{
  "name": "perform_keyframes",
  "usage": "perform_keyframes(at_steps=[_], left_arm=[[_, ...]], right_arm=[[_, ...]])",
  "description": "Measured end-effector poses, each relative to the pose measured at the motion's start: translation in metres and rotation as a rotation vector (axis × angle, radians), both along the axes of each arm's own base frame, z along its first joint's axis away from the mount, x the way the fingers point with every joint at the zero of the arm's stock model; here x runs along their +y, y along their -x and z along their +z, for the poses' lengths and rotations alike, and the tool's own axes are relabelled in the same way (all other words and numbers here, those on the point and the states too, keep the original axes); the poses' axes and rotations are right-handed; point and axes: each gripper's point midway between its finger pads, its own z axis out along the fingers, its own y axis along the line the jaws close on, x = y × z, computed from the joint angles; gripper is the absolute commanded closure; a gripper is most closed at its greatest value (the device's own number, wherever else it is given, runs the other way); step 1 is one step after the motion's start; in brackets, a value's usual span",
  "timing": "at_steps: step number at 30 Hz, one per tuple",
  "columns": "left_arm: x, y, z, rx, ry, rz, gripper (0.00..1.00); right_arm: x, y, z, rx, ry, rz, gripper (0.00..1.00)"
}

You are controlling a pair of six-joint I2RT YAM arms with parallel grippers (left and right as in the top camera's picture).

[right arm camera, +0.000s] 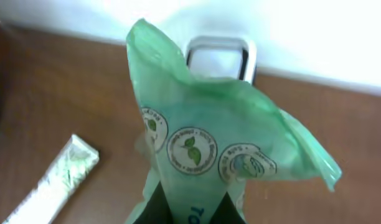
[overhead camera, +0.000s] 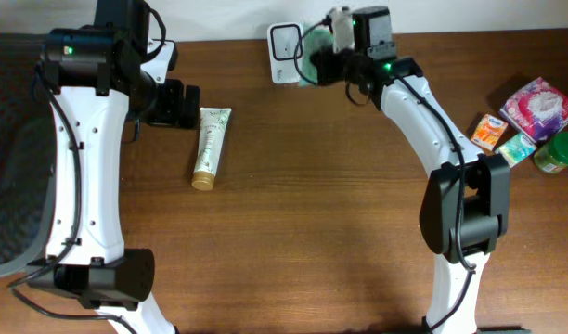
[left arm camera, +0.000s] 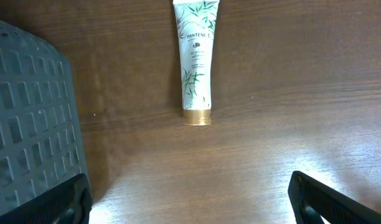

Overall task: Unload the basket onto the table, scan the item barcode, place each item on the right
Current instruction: 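Hold the teal pack's barcode against the scanner window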

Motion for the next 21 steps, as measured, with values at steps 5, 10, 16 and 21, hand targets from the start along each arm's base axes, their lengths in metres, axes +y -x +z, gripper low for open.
perform_keyframes(at_steps=[5, 10, 16, 21], left_arm=[[0.000, 0.000, 0.000, 0.000, 0.000, 0.000, 0.01], [0.000, -0.001, 0.000, -0.003, 0.000, 0.000, 0.01], [0.000, 0.000, 0.000, -0.002, 0.000, 0.000, 0.01], [0.000, 0.000, 0.000, -0.002, 0.000, 0.000, 0.01]], right_arm=[[0.026, -0.032, 0.027, -0.233, -0.069, 0.029, 0.96], [0.050, -0.057, -0.032, -0.292, -0.083, 0.024, 0.96], [0.039, -0.069, -0.041, -0.224, -0.206, -0.146, 0.92], [0.035, -0.071, -0.043, -0.098, -0.380, -0.282, 0.92]])
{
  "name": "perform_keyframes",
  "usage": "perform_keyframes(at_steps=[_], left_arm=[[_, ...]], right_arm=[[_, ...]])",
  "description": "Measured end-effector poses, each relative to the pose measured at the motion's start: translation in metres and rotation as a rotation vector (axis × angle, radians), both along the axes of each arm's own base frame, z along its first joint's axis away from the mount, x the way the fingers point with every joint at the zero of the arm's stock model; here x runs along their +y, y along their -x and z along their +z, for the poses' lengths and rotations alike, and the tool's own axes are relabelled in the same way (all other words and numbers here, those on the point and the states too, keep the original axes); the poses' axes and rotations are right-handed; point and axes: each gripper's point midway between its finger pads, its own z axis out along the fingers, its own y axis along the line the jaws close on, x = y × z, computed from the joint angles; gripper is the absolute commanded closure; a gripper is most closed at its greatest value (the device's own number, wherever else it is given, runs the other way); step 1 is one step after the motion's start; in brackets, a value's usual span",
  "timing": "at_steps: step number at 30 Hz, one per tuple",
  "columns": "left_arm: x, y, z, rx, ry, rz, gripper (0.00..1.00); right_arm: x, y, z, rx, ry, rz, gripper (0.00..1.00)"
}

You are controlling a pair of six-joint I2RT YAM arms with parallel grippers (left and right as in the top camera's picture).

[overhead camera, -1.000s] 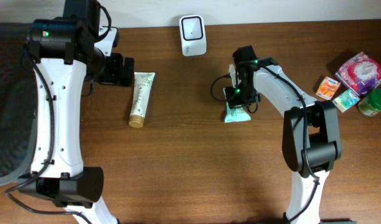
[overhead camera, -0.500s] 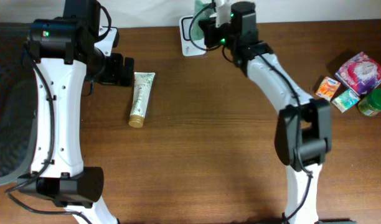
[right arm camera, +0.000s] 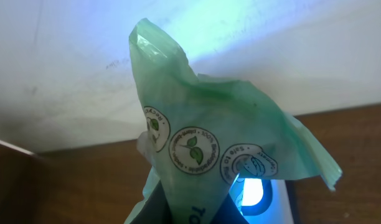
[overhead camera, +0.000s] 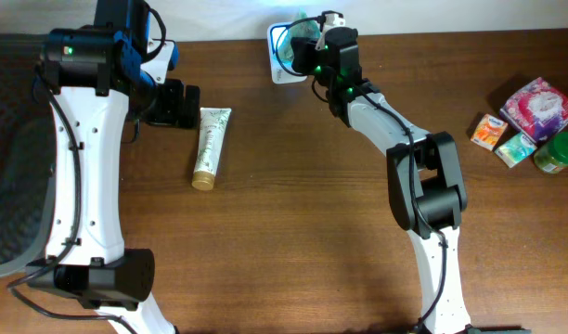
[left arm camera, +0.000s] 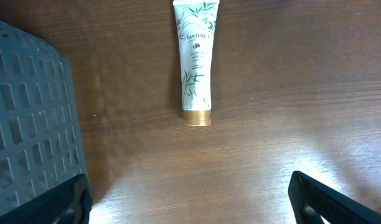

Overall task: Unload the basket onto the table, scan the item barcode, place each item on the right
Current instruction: 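Hold the teal pack's barcode against the scanner window, then carry the teal pack right and set it beside the green pack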

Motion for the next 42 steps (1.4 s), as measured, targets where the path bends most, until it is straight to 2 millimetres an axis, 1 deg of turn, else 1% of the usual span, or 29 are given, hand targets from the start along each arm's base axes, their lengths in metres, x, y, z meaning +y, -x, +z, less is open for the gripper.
perform_keyframes(at_steps=[1, 3, 4, 7, 9, 10, 11, 13, 14, 15, 16, 17, 18, 20, 21, 22, 23, 25, 27, 30, 31, 32, 33, 36, 38, 39, 40, 41, 42], left_arm=[[0.000, 0.000, 0.000, 0.000, 0.000, 0.000, 0.01], [0.000, 0.000, 0.000, 0.000, 0.000, 0.000, 0.01], [0.000, 0.000, 0.000, 0.000, 0.000, 0.000, 0.01], [0.000, 0.000, 0.000, 0.000, 0.000, 0.000, 0.01], [0.000, 0.000, 0.000, 0.000, 0.000, 0.000, 0.01], [0.000, 0.000, 0.000, 0.002, 0.000, 0.000, 0.01], [0.000, 0.000, 0.000, 0.000, 0.000, 0.000, 0.01], [0.000, 0.000, 0.000, 0.001, 0.000, 0.000, 0.01], [0.000, 0.000, 0.000, 0.002, 0.000, 0.000, 0.01], [0.000, 0.000, 0.000, 0.001, 0.000, 0.000, 0.01], [0.000, 0.000, 0.000, 0.002, 0.000, 0.000, 0.01], [0.000, 0.000, 0.000, 0.001, 0.000, 0.000, 0.01], [0.000, 0.000, 0.000, 0.000, 0.000, 0.000, 0.01], [0.000, 0.000, 0.000, 0.001, 0.000, 0.000, 0.01], [0.000, 0.000, 0.000, 0.000, 0.000, 0.000, 0.01], [0.000, 0.000, 0.000, 0.001, 0.000, 0.000, 0.01], [0.000, 0.000, 0.000, 0.001, 0.000, 0.000, 0.01], [0.000, 0.000, 0.000, 0.001, 0.000, 0.000, 0.01], [0.000, 0.000, 0.000, 0.001, 0.000, 0.000, 0.01], [0.000, 0.000, 0.000, 0.001, 0.000, 0.000, 0.01], [0.000, 0.000, 0.000, 0.001, 0.000, 0.000, 0.01], [0.000, 0.000, 0.000, 0.001, 0.000, 0.000, 0.01], [0.000, 0.000, 0.000, 0.001, 0.000, 0.000, 0.01], [0.000, 0.000, 0.000, 0.001, -0.001, 0.000, 0.01], [0.000, 0.000, 0.000, 0.001, 0.000, 0.000, 0.01], [0.000, 0.000, 0.000, 0.001, 0.000, 0.000, 0.01], [0.000, 0.000, 0.000, 0.001, 0.000, 0.000, 0.01], [0.000, 0.000, 0.000, 0.001, 0.000, 0.000, 0.01], [0.000, 0.000, 0.000, 0.001, 0.000, 0.000, 0.01]], right_arm=[[0.000, 0.000, 0.000, 0.025, -0.046, -0.014, 0.92], [0.003, 0.002, 0.000, 0.046, -0.080, -0.008, 0.96], [0.005, 0.003, -0.002, 0.058, -0.091, -0.001, 0.96], [0.002, 0.009, -0.017, 0.135, -0.091, 0.003, 0.96], [-0.012, 0.013, -0.030, 0.207, -0.075, -0.015, 0.96], [-0.029, 0.016, -0.033, 0.254, -0.067, -0.039, 0.96], [-0.047, 0.016, -0.029, 0.281, -0.064, -0.067, 0.96], [-0.106, 0.019, -0.010, 0.335, -0.067, -0.158, 0.96], [-0.160, 0.028, 0.000, 0.394, -0.070, -0.246, 0.96], [-0.186, 0.033, 0.003, 0.423, -0.074, -0.290, 0.96], [-0.220, 0.042, -0.001, 0.477, -0.075, -0.352, 0.96], [-0.247, 0.059, -0.015, 0.571, -0.065, -0.412, 0.96], [-0.299, 0.091, -0.041, 0.714, -0.046, -0.537, 0.96], [-0.358, 0.129, -0.060, 0.840, -0.018, -0.688, 0.96], [-0.386, 0.151, -0.067, 0.903, -0.001, -0.764, 0.96], [-0.399, 0.160, -0.069, 0.925, 0.001, -0.799, 0.96], [-0.428, 0.178, -0.071, 0.955, 0.003, -0.870, 0.96], [-0.452, 0.193, -0.072, 0.976, -0.001, -0.931, 0.96], [-0.464, 0.199, -0.072, 0.977, -0.003, -0.958, 0.96], [-0.465, 0.200, -0.072, 0.977, -0.001, -0.959, 0.95], [-0.465, 0.200, -0.072, 0.976, 0.002, -0.956, 0.86], [-0.466, 0.200, -0.072, 0.976, 0.008, -0.957, 0.82], [-0.466, 0.200, -0.072, 0.976, 0.010, -0.958, 0.69], [-0.464, 0.199, -0.072, 0.973, 0.034, -0.917, 0.66], [-0.459, 0.195, -0.072, 0.961, 0.040, -0.863, 0.55], [-0.455, 0.192, -0.071, 0.956, 0.033, -0.834, 0.47], [-0.452, 0.191, -0.068, 0.947, 0.030, -0.809, 0.44], [-0.450, 0.190, -0.062, 0.937, 0.027, -0.801, 0.31], [-0.448, 0.189, -0.047, 0.906, 0.030, -0.793, 0.12]])
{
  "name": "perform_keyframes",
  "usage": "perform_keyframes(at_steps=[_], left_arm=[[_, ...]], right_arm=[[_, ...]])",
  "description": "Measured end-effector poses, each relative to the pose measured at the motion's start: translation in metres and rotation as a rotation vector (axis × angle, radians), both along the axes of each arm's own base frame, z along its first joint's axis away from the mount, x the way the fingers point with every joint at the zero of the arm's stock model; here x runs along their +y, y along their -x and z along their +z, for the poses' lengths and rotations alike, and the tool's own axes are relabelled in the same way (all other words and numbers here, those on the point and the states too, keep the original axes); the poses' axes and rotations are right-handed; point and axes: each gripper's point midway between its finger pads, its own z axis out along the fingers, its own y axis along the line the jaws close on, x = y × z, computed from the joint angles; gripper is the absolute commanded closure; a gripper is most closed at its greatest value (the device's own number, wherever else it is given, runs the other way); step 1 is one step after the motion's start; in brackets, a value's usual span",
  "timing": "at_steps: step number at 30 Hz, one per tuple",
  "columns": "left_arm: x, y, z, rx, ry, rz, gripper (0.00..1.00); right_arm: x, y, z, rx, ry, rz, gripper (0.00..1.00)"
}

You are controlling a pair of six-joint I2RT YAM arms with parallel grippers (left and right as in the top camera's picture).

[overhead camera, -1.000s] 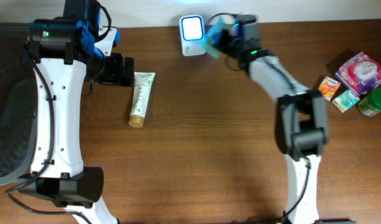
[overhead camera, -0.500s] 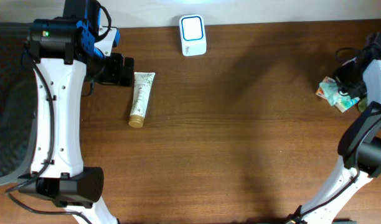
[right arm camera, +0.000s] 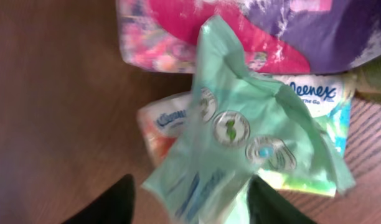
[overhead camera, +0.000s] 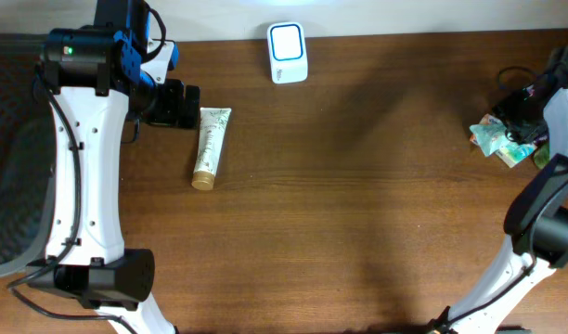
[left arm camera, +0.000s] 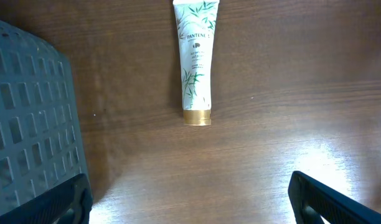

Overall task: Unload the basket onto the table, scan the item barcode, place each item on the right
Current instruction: 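Carry the teal pack right and set it beside the green pack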

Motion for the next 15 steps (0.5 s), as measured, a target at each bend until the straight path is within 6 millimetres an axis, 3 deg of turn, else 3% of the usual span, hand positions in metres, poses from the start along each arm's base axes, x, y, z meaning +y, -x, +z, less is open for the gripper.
perform_keyframes(at_steps=[2, 3, 4, 6, 7, 9, 13, 15], left_arm=[[0.000, 0.000, 0.000, 0.000, 0.000, 0.000, 0.01], [0.000, 0.000, 0.000, 0.000, 0.000, 0.000, 0.01], [0.000, 0.000, 0.000, 0.000, 0.000, 0.000, 0.01], [0.000, 0.000, 0.000, 0.000, 0.000, 0.000, 0.01], [0.000, 0.000, 0.000, -0.001, 0.000, 0.000, 0.01], [0.000, 0.000, 0.000, -0.001, 0.000, 0.000, 0.01], [0.000, 0.000, 0.000, 0.000, 0.000, 0.000, 0.01], [0.000, 0.000, 0.000, 0.000, 0.000, 0.000, 0.01]], right_arm=[[0.009, -0.003, 0.055, -0.104, 0.041, 0.026, 0.09], [0.019, -0.004, 0.093, -0.179, 0.063, 0.046, 0.07], [0.035, -0.003, 0.133, -0.267, 0.075, 0.082, 0.07], [0.079, -0.003, 0.190, -0.407, 0.052, 0.182, 0.19], [0.100, -0.006, 0.203, -0.445, 0.021, 0.236, 0.20], [0.155, -0.014, 0.200, -0.455, -0.075, 0.366, 0.19], [0.303, -0.032, 0.152, -0.371, -0.202, 0.703, 0.07], [0.365, -0.035, 0.127, -0.350, -0.233, 0.833, 0.02]])
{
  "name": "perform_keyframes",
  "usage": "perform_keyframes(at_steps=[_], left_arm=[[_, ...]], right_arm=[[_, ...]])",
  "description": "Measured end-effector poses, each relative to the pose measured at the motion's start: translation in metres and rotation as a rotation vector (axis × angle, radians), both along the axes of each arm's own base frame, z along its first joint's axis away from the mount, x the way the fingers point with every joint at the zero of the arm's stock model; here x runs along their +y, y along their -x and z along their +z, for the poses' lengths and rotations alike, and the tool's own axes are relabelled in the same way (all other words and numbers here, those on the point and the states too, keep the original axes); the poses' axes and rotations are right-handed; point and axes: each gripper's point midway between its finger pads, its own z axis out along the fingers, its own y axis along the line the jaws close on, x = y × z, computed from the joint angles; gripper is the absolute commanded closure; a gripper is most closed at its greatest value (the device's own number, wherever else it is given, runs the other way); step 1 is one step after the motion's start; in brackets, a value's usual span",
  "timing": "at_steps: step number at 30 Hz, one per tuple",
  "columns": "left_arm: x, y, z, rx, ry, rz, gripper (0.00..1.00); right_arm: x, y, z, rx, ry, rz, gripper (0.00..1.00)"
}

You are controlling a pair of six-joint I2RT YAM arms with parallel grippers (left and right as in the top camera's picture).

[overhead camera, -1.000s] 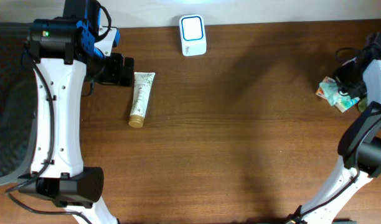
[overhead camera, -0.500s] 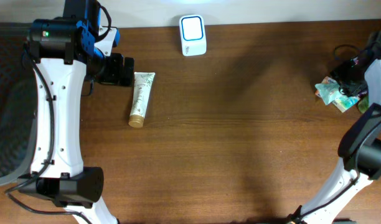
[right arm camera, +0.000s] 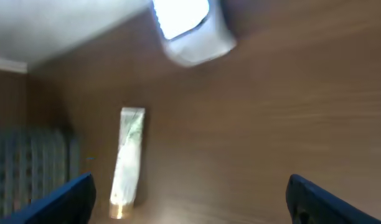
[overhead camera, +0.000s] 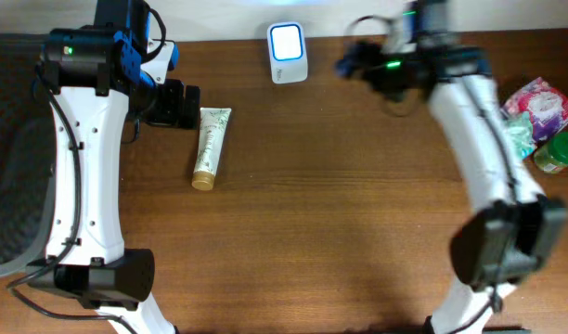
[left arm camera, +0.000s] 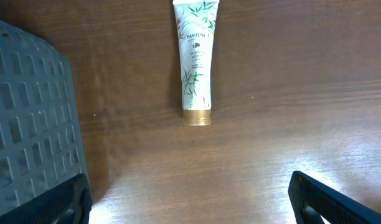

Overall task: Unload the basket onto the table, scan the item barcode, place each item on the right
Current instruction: 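Carry the teal pack right and set it beside the green pack, then reach the left gripper down and grasp the white Pantene tube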

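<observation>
The white scanner [overhead camera: 288, 41] stands at the table's back edge with its window lit; the right wrist view also has the scanner [right arm camera: 189, 28]. A white Pantene tube [overhead camera: 210, 147] with a gold cap lies left of centre. My right gripper [overhead camera: 352, 61] hovers just right of the scanner, open and empty [right arm camera: 190, 205], and its view shows the tube [right arm camera: 128, 163] too. My left gripper [overhead camera: 177, 104] sits beside the tube's flat end, open and empty [left arm camera: 189, 202]. The left wrist view looks along the tube [left arm camera: 195, 62]. A green packet [overhead camera: 518, 134] lies in the pile at far right.
A grey plastic basket [overhead camera: 15, 186] stands at the left edge, and the left wrist view shows the basket [left arm camera: 28, 124] beside the tube. At far right lie a pink-purple pack [overhead camera: 541, 102] and a green jar [overhead camera: 561, 151].
My right gripper was over the pile at far right with the green packet between its spread fingers. It is now empty near the scanner, and the packet lies in the pile. The left arm is unmoved.
My right gripper first held the green packet beside the scanner. Then it held the packet right at the scanner, which glowed blue. Later it was over the far-right pile with fingers spread. Now it is back by the scanner, empty. The left gripper and the tube stayed put.
</observation>
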Motion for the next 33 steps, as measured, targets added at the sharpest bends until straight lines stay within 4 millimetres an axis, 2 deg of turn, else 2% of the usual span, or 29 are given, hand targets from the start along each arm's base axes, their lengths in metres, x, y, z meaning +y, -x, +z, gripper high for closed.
perform_keyframes(at_steps=[1, 3, 4, 6, 8, 9, 10, 11, 12, 13, 14, 16, 18, 22, 24, 28, 31, 32, 33], left_arm=[[0.000, 0.000, 0.000, 0.000, 0.000, 0.000, 0.01], [0.000, 0.000, 0.000, 0.000, 0.000, 0.000, 0.01], [0.000, 0.000, 0.000, -0.001, 0.000, 0.000, 0.01], [0.000, 0.000, 0.000, 0.000, 0.000, 0.000, 0.01], [0.000, 0.000, 0.000, 0.000, 0.000, 0.000, 0.01], [0.000, 0.000, 0.000, -0.001, 0.000, 0.000, 0.01], [0.000, 0.000, 0.000, -0.001, 0.000, 0.000, 0.01], [0.000, 0.000, 0.000, -0.001, 0.000, 0.000, 0.01], [0.000, 0.000, 0.000, 0.000, 0.000, 0.000, 0.01], [0.000, 0.000, 0.000, -0.001, 0.000, 0.000, 0.01], [0.000, 0.000, 0.000, 0.000, 0.000, 0.000, 0.01], [0.000, 0.000, 0.000, 0.000, 0.000, 0.000, 0.01], [0.000, 0.000, 0.000, 0.000, 0.000, 0.000, 0.01], [0.000, 0.000, 0.000, 0.000, 0.000, 0.000, 0.01], [0.000, 0.000, 0.000, -0.001, 0.000, 0.000, 0.01], [-0.008, -0.006, 0.003, -0.026, 0.045, -0.014, 0.01], [-0.034, -0.020, 0.011, -0.086, 0.182, -0.066, 0.01], [-0.037, -0.024, 0.010, -0.095, 0.197, -0.072, 0.01], [-0.038, -0.025, 0.000, -0.075, 0.205, -0.058, 0.01]], right_arm=[[0.037, 0.005, -0.021, 0.029, 0.001, 0.076, 0.01], [0.067, 0.014, -0.047, 0.081, 0.011, 0.139, 0.01], [0.070, 0.017, -0.052, 0.096, 0.014, 0.147, 0.01], [0.060, 0.024, -0.058, 0.142, 0.039, 0.127, 0.02], [0.033, 0.031, -0.068, 0.208, 0.100, 0.067, 0.01], [-0.006, 0.038, -0.073, 0.268, 0.189, -0.020, 0.01], [-0.031, 0.040, -0.073, 0.289, 0.231, -0.075, 0.01], [-0.077, 0.044, -0.070, 0.317, 0.301, -0.176, 0.01], [-0.110, 0.048, -0.067, 0.339, 0.341, -0.250, 0.01], [-0.133, 0.054, -0.068, 0.369, 0.368, -0.297, 0.01], [-0.167, 0.060, -0.069, 0.399, 0.397, -0.372, 0.01], [-0.216, 0.066, -0.069, 0.422, 0.418, -0.483, 0.01], [-0.255, 0.074, -0.069, 0.441, 0.422, -0.569, 0.01], [-0.289, 0.084, -0.069, 0.459, 0.415, -0.646, 0.01], [-0.296, 0.087, -0.069, 0.463, 0.412, -0.662, 0.01], [-0.297, 0.087, -0.069, 0.463, 0.412, -0.661, 0.01], [-0.297, 0.087, -0.069, 0.463, 0.413, -0.661, 0.01], [-0.297, 0.087, -0.069, 0.463, 0.412, -0.661, 0.01], [-0.297, 0.087, -0.069, 0.463, 0.412, -0.661, 0.01]])
